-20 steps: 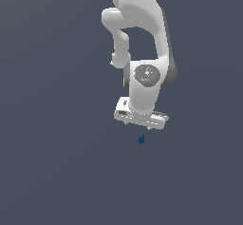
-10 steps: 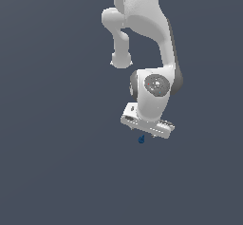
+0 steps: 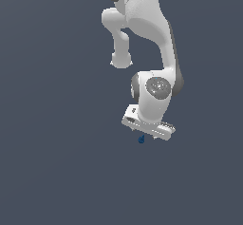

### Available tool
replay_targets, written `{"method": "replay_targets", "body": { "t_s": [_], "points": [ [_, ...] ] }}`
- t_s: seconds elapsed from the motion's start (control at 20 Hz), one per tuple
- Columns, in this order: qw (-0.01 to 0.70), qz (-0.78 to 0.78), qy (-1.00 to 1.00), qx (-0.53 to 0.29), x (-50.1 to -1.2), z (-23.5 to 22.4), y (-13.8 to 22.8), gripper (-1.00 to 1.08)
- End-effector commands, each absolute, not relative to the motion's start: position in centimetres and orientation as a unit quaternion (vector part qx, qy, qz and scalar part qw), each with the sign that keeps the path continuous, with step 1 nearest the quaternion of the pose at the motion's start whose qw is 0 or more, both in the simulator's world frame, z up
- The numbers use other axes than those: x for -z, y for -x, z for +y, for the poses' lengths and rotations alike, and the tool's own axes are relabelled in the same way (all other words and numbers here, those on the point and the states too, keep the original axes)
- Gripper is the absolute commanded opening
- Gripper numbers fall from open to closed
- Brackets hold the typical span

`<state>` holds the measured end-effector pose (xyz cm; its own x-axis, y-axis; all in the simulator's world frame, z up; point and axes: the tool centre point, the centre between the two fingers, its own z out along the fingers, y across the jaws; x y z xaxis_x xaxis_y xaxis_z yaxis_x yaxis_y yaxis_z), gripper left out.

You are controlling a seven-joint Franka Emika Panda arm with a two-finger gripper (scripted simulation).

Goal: Pick up the object and move it to a goal position.

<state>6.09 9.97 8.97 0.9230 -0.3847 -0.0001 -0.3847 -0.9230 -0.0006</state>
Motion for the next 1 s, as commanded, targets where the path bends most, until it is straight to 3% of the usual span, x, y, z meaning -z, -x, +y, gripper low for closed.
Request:
{"method": "replay_targets", "body": {
  "t_s": [0.0,0.65,0.7,0.95],
  "points": [
    [0.0,0.196,0.981,0.0,-8.3,10.0,-6.1,1.0],
    [0.0,0.198,0.98,0.0,-4.2,10.0,-6.1,1.0],
    [0.0,0.198,0.98,0.0,-4.2,10.0,-6.1,-1.0],
    [0.0,0.198,0.98,0.0,-4.2,10.0,-6.1,-1.0]
  ]
}}
